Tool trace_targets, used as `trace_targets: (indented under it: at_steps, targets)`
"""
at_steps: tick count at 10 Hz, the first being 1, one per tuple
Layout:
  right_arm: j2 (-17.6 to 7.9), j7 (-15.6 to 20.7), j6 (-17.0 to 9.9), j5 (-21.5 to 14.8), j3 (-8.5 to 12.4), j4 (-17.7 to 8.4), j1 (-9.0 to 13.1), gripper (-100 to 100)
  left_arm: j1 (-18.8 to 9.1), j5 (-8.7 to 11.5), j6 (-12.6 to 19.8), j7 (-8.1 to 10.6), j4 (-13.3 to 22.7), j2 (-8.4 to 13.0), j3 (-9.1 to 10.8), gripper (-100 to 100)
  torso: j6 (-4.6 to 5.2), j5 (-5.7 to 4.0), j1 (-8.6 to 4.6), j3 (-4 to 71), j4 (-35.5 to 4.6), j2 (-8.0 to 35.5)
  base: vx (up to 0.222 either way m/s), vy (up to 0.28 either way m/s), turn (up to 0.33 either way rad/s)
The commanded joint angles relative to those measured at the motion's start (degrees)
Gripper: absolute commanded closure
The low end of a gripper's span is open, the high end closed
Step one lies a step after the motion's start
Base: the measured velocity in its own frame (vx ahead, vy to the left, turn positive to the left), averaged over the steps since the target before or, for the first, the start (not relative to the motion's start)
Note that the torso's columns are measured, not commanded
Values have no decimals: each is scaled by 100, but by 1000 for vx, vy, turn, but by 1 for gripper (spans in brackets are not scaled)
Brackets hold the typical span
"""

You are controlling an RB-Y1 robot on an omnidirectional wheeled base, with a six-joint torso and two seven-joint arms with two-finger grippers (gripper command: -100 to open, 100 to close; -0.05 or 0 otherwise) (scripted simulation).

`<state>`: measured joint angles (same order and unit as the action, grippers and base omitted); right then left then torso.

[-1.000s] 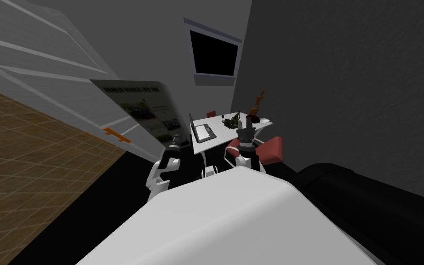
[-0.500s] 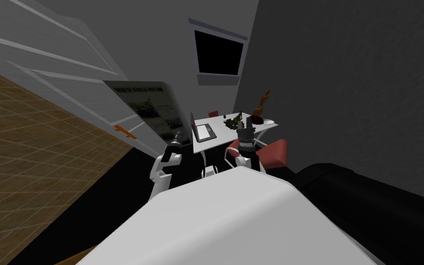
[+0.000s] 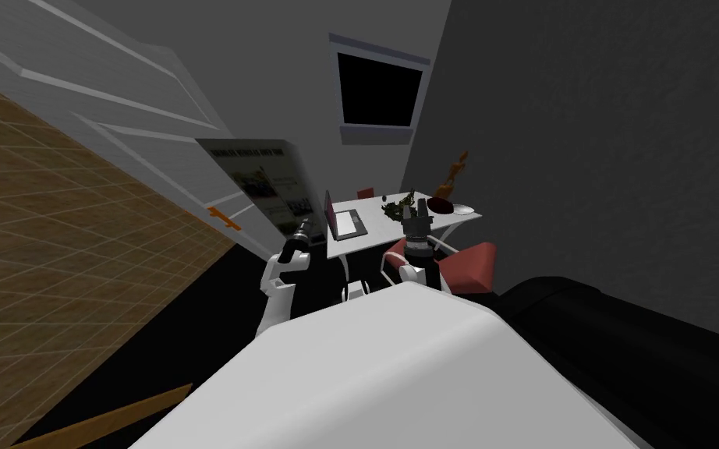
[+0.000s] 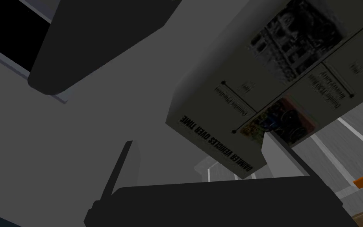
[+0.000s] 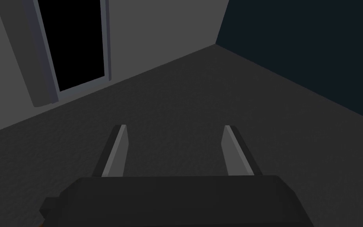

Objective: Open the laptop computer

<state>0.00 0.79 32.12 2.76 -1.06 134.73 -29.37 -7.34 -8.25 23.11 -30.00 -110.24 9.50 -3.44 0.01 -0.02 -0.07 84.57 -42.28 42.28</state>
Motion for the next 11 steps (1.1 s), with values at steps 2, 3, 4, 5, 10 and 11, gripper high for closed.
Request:
trace_targets:
  at_steps: [2, 3, 4, 5, 10, 11]
  targets:
    - [0, 0, 0, 0, 0, 0, 1, 0, -441, -116, 479, -350, 211, -266, 52, -100, 0, 1, 5, -5, -2, 7, -35, -100, 116]
    - [0, 0, 0, 0, 0, 0, 1, 0, -542, -143, 584, -425, 252, -372, 63, -100, -1, 3, 12, -4, -2, 6, -31, -91, 82]
    - [0, 0, 0, 0, 0, 0, 1, 0, -629, -167, 676, -491, 286, -493, 73, -100, 0, 3, 11, -1, -1, 1, -14, -98, 75]
    - [0, 0, 0, 0, 0, 0, 0, 0, -704, -187, 754, -547, 313, -629, 81, -100, 0, 2, 6, 3, 1, -5, -13, -96, 74]
    - [0, 0, 0, 0, 0, 0, 1, 0, -861, -215, 897, -646, 377, -1074, 106, -100, 0, 1, 5, 1, 0, -2, -18, -80, 26]
    - [-1, 0, 0, 0, 0, 0, 0, 0, -1150, -505, 764, -468, 666, -1092, 385, -100, -2, 7, 27, 2, 1, -3, -43, 23, -260]
